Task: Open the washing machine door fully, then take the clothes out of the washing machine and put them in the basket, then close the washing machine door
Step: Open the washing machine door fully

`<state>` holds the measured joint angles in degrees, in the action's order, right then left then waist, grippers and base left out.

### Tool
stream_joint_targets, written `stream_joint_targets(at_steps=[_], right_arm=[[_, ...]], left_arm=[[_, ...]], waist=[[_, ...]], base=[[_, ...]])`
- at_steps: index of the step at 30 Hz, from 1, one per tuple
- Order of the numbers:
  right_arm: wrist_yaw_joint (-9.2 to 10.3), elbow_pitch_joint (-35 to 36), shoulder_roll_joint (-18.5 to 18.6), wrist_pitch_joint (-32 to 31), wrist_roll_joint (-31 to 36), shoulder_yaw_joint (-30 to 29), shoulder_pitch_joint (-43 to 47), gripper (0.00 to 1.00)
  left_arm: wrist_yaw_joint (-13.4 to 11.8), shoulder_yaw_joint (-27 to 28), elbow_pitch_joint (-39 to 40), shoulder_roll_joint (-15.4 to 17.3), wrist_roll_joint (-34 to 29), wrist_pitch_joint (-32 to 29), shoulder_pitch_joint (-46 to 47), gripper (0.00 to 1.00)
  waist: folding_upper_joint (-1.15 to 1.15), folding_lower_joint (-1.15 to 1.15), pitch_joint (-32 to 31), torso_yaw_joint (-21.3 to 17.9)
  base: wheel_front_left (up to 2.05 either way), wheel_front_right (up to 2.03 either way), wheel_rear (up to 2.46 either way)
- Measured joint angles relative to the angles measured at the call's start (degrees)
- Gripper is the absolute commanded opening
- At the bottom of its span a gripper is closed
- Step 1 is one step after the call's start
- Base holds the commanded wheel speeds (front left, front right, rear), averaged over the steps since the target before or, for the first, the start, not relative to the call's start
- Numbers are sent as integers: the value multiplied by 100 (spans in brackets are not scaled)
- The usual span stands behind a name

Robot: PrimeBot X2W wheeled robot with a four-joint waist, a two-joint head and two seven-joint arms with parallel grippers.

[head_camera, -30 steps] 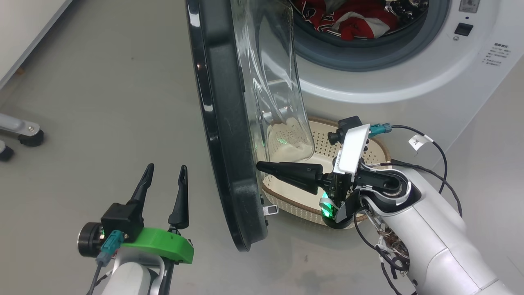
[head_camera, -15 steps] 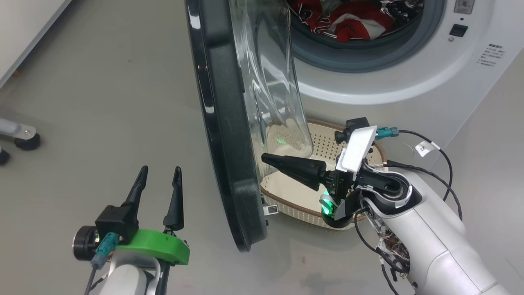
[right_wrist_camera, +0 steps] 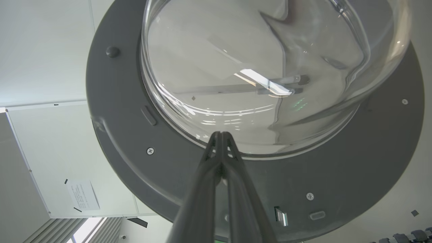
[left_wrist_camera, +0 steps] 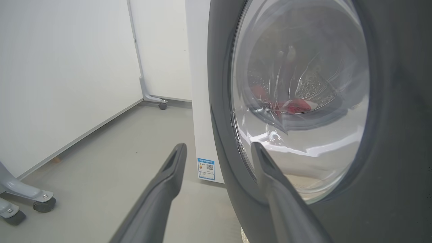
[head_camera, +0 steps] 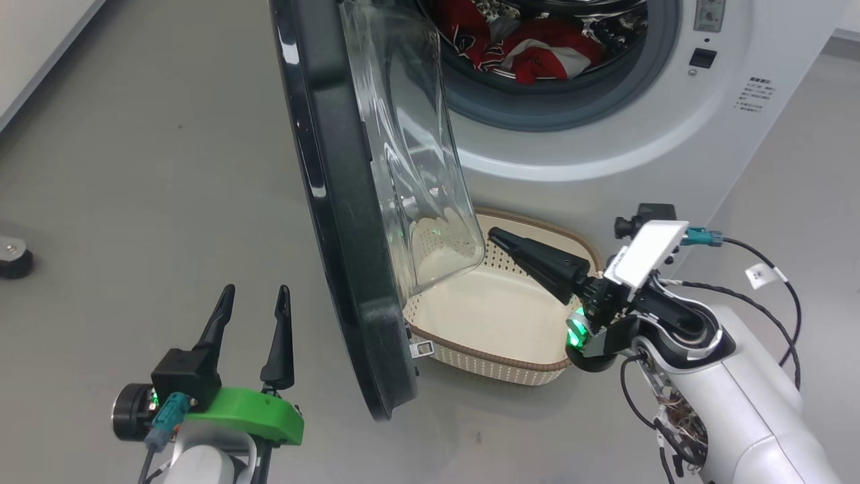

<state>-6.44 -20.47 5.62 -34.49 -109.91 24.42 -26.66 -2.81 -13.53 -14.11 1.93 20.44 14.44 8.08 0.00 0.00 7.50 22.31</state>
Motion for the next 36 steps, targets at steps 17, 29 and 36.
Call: stream_joint_targets(at_steps=[17, 29, 36], right_arm=[[-22, 310, 646, 1808, 1437, -646, 856, 100], [-51, 315, 1237, 3556, 3414, -708, 1194, 100], [165, 332, 1769, 4557, 5048, -435, 1245, 100]], left_arm=[[0, 129, -15, 80, -64, 0, -199, 100], [8, 172, -12, 78, -64, 0, -224, 100], [9, 221, -16, 78, -78, 0, -224, 100]], waist=[[0, 0, -257, -415], [0, 0, -253, -536], [0, 0, -262, -586]], base=[[0, 0, 0], [0, 0, 0], [0, 0, 0]])
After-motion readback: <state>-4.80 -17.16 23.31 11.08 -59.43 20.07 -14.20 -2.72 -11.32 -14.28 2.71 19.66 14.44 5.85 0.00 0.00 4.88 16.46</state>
